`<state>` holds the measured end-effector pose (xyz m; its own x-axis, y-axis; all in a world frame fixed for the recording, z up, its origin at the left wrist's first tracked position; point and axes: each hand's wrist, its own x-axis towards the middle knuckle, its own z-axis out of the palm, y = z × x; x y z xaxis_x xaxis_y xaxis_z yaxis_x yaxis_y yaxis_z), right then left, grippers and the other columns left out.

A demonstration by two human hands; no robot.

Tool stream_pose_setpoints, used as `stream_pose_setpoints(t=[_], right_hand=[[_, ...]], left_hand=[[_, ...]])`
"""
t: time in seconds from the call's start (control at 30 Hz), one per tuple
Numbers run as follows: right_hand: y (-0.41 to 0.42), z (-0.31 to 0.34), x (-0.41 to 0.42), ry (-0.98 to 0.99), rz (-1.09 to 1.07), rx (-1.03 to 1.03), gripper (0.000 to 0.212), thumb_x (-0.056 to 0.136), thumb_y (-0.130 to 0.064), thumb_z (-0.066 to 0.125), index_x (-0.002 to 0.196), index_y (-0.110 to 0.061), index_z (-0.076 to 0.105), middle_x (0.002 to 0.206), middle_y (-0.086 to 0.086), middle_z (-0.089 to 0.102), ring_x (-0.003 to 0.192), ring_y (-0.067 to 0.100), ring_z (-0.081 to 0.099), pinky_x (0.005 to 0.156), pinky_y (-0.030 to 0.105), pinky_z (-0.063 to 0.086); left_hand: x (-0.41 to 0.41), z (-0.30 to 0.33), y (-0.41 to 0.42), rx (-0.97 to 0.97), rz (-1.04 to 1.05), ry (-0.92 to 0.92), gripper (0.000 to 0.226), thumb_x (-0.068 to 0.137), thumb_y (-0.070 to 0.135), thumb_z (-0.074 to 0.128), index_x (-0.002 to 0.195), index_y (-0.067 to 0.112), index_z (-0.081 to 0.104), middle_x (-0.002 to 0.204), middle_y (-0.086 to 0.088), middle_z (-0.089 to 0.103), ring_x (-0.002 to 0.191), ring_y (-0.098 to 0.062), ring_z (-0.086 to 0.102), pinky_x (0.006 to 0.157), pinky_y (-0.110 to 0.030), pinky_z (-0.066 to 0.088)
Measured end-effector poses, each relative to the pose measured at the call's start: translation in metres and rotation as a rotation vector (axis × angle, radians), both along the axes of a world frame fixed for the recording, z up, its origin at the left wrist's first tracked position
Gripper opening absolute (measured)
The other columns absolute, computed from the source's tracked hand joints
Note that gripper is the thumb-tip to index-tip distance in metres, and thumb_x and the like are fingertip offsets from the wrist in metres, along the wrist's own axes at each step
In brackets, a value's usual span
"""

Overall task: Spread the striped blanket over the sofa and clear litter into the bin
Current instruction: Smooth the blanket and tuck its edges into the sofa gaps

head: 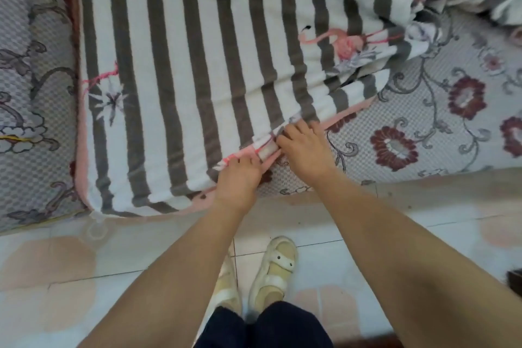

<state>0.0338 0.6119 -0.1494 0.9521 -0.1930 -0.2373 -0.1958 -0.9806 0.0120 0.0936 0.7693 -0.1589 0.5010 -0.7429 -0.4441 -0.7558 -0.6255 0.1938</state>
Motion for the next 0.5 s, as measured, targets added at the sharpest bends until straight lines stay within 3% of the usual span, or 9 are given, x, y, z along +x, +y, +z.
stream_pose_setpoints(t=[0.1, 0.17, 0.33, 0.4, 0.47, 0.5], right_hand=[[-0.002, -0.001, -0.013, 0.208, -0.02, 0.172, 0.028, 0.077, -0.006, 0.057, 0.103, -0.015, 0.059, 0.097, 0.011, 0.065, 0.096, 0.033, 0.059, 0.072, 0.036, 0.037], [0.009, 0.001, -0.038, 0.387, -0.046, 0.271, 0.026, 0.079, -0.005, 0.051, 0.104, -0.014, 0.053, 0.094, 0.014, 0.065, 0.09, 0.035, 0.061, 0.065, 0.033, 0.035], [0.035, -0.012, -0.076, 0.473, -0.027, 0.299, 0.032, 0.081, -0.005, 0.048, 0.111, -0.015, 0.053, 0.11, 0.008, 0.064, 0.107, 0.029, 0.058, 0.089, 0.039, 0.034], [0.033, -0.02, -0.075, 0.502, -0.051, 0.305, 0.034, 0.08, -0.005, 0.049, 0.112, -0.017, 0.055, 0.113, 0.006, 0.064, 0.109, 0.028, 0.059, 0.096, 0.041, 0.032], [0.03, -0.025, -0.075, 0.472, -0.092, 0.342, 0.035, 0.08, -0.004, 0.048, 0.111, -0.018, 0.057, 0.111, 0.007, 0.065, 0.107, 0.029, 0.059, 0.094, 0.042, 0.035], [0.03, -0.025, -0.074, 0.435, -0.111, 0.37, 0.034, 0.08, -0.003, 0.047, 0.108, -0.017, 0.059, 0.109, 0.008, 0.065, 0.104, 0.03, 0.06, 0.087, 0.04, 0.038]], left_hand=[[-0.014, 0.004, 0.012, 0.011, -0.139, 0.196, 0.038, 0.077, 0.005, 0.051, 0.115, 0.007, 0.053, 0.112, -0.014, 0.056, 0.1, -0.035, 0.058, 0.068, -0.037, 0.045], [-0.031, 0.009, 0.027, 0.111, -0.193, 0.288, 0.037, 0.074, 0.001, 0.05, 0.11, 0.01, 0.056, 0.109, -0.012, 0.059, 0.1, -0.033, 0.061, 0.075, -0.037, 0.05], [-0.057, -0.003, 0.031, 0.346, -0.231, 0.366, 0.044, 0.078, 0.003, 0.051, 0.121, 0.013, 0.053, 0.119, -0.009, 0.058, 0.106, -0.031, 0.06, 0.082, -0.04, 0.051], [-0.055, -0.014, 0.025, 0.366, -0.238, 0.389, 0.059, 0.08, 0.004, 0.05, 0.137, 0.017, 0.04, 0.135, -0.009, 0.049, 0.114, -0.03, 0.056, 0.086, -0.041, 0.05], [-0.047, -0.017, 0.019, 0.325, -0.203, 0.429, 0.075, 0.081, 0.001, 0.047, 0.147, 0.031, 0.026, 0.144, -0.007, 0.039, 0.121, -0.03, 0.051, 0.091, -0.041, 0.048], [-0.043, -0.015, 0.016, 0.286, -0.173, 0.444, 0.076, 0.081, 0.0, 0.045, 0.145, 0.037, 0.029, 0.142, -0.006, 0.042, 0.122, -0.031, 0.051, 0.092, -0.041, 0.047]])
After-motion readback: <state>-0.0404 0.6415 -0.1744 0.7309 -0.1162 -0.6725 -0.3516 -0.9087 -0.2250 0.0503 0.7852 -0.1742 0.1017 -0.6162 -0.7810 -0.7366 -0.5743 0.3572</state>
